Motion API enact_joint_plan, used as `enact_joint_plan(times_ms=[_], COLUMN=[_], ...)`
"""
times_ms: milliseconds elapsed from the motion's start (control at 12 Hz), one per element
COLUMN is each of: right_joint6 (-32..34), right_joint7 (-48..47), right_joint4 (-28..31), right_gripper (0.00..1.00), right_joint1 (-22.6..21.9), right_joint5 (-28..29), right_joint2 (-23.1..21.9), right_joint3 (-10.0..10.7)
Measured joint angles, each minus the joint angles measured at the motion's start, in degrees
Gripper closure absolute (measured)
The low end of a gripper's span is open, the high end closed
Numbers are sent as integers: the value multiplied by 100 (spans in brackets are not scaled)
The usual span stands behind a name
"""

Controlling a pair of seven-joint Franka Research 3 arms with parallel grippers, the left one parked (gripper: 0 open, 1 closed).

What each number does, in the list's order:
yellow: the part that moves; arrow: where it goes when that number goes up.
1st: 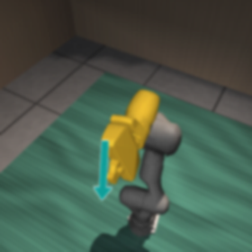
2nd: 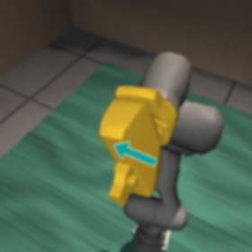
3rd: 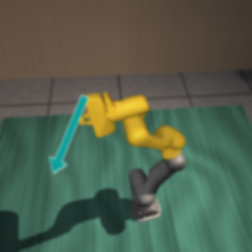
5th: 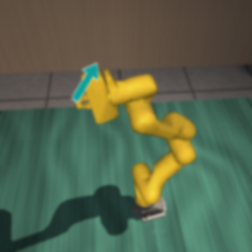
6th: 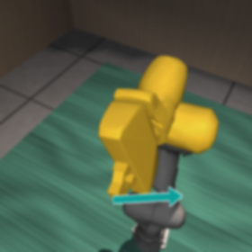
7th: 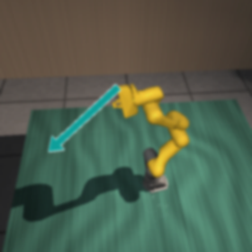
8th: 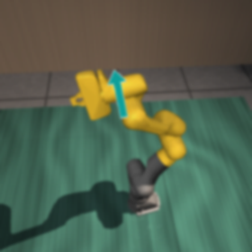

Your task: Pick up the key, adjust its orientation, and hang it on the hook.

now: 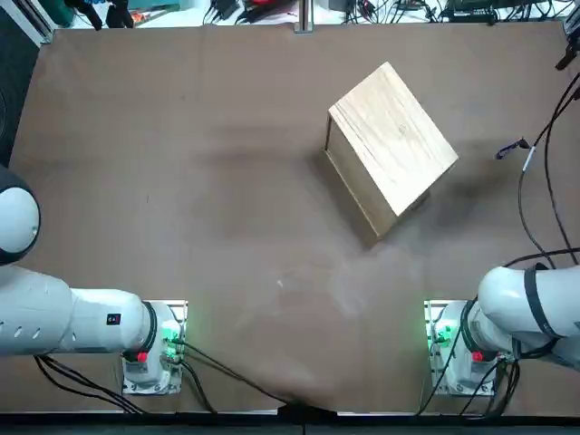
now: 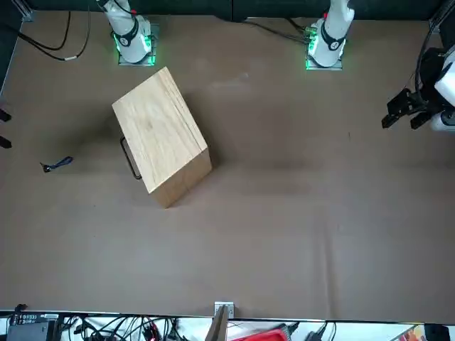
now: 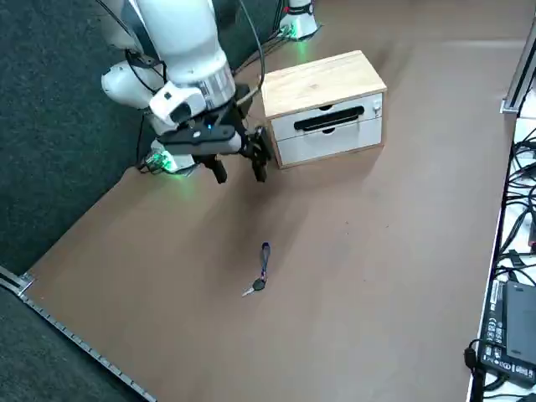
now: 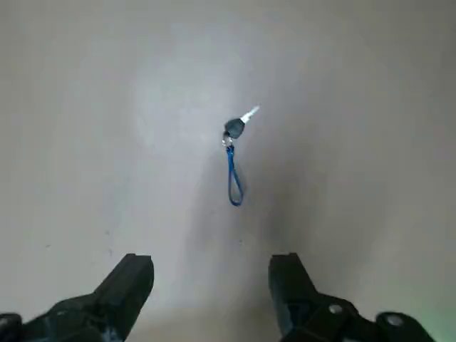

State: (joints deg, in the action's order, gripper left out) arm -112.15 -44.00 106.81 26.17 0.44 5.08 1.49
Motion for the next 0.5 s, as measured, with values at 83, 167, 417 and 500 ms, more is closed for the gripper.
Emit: enact_joint_plan(times_ms=[83,167,417,500], right_joint6=[-77,-145,-358,-599], right_joint7=[-39,-59,-71,-71], right_joint4=[104,184,278,328], right_gripper=[0,0,0,0], right_joint1=[12,15,14,14], right_joint5=[0,1,4,5], right_joint2=[52,120,436,658], right_joint3=[0,0,-5,-6])
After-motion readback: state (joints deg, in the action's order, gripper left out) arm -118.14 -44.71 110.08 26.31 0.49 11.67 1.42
